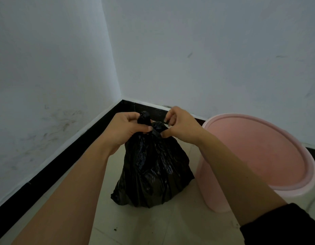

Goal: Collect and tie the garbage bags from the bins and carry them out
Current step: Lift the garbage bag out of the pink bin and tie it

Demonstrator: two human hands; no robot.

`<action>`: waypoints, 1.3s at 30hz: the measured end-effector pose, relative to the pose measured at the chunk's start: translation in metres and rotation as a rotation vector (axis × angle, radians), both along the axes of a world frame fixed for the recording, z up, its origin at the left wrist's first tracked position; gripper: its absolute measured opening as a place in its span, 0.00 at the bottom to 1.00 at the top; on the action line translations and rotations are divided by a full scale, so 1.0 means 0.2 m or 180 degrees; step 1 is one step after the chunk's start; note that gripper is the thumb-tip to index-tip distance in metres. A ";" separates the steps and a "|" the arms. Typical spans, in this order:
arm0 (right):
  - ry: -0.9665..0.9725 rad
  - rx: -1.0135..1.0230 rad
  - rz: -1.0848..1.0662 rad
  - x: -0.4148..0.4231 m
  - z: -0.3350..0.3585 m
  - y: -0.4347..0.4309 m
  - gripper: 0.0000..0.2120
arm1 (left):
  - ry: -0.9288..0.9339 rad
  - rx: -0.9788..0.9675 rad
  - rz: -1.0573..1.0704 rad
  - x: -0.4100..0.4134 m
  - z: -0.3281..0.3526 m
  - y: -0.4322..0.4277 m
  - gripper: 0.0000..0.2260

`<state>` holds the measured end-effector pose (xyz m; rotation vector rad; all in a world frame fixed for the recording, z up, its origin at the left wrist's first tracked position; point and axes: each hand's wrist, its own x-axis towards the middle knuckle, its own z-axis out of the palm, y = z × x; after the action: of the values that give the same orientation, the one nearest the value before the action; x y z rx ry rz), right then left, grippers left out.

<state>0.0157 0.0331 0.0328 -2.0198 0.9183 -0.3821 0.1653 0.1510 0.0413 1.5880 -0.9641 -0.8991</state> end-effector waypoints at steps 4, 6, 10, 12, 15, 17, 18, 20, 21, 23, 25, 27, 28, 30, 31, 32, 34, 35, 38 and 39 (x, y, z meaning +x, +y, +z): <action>-0.0060 -0.0274 0.0521 0.02 -0.11 0.00 0.20 | -0.0504 0.0052 -0.0153 0.00 0.02 0.00 0.11; -0.0235 -0.0193 0.0474 0.02 -0.13 0.01 0.08 | -0.0929 0.0155 -0.0149 0.00 0.02 0.00 0.13; -0.0459 -0.0071 0.0348 0.02 -0.13 0.02 0.05 | -0.1768 0.0324 -0.0081 0.00 -0.01 0.00 0.14; -0.0570 0.0047 0.0362 0.02 -0.12 0.02 0.06 | -0.2182 0.0388 -0.0010 0.00 -0.01 0.00 0.09; -0.0670 0.0205 0.0378 0.02 -0.12 0.02 0.08 | -0.2549 0.0393 0.0160 -0.01 -0.04 -0.01 0.06; -0.0700 0.0392 0.0340 0.03 -0.11 0.03 0.07 | -0.2475 0.0330 0.0382 -0.01 -0.07 -0.02 0.05; -0.0725 0.0481 0.0298 0.03 -0.10 0.04 0.06 | -0.2314 0.0247 0.0500 -0.01 -0.09 -0.02 0.05; -0.0802 0.0691 0.0167 0.03 -0.08 0.04 0.04 | -0.1900 0.0032 0.0703 -0.02 -0.10 -0.01 0.06; -0.0814 0.0823 0.0075 0.03 -0.08 0.04 0.04 | -0.1721 -0.0048 0.0769 -0.03 -0.11 -0.01 0.06; -0.0674 0.1001 -0.0081 0.04 -0.08 0.03 0.07 | -0.1533 -0.0129 0.0837 -0.04 -0.12 0.00 0.08; -0.0378 0.0882 -0.0051 0.05 -0.11 0.03 0.11 | -0.1530 -0.0151 0.0844 -0.06 -0.13 0.01 0.10; -0.0408 0.0967 -0.0011 0.05 -0.13 0.03 0.11 | -0.1554 -0.0162 0.0865 -0.07 -0.13 0.01 0.10; -0.0452 0.1041 0.0008 0.05 -0.13 0.03 0.11 | -0.1547 -0.0191 0.0884 -0.07 -0.13 0.01 0.09; -0.0492 0.1098 0.0041 0.05 -0.13 0.03 0.11 | -0.1529 -0.0287 0.0915 -0.06 -0.14 0.01 0.08; -0.0515 0.1120 0.0028 0.05 -0.12 0.03 0.10 | -0.1519 -0.0336 0.0929 -0.06 -0.14 0.01 0.08; -0.0559 0.1150 -0.0001 0.05 -0.12 0.04 0.09 | -0.1518 -0.0379 0.0937 -0.05 -0.15 0.01 0.08; -0.0661 0.1232 -0.0139 0.06 -0.12 0.05 0.07 | -0.1521 -0.0436 0.0918 -0.04 -0.16 0.01 0.10; -0.0707 0.1302 -0.0220 0.07 -0.12 0.06 0.09 | -0.1513 -0.0451 0.0894 -0.04 -0.16 0.01 0.11; -0.0804 0.1467 -0.0270 0.07 -0.13 0.06 0.17 | -0.1446 -0.0453 0.0839 -0.03 -0.17 0.00 0.13; -0.0862 0.1473 -0.0265 0.07 -0.13 0.06 0.17 | -0.1421 -0.0471 0.0829 -0.02 -0.17 0.00 0.14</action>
<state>0.0291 0.0445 0.0060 -1.4720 0.8326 -0.4316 0.1608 0.1505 0.0066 1.7710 -1.0680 -0.2887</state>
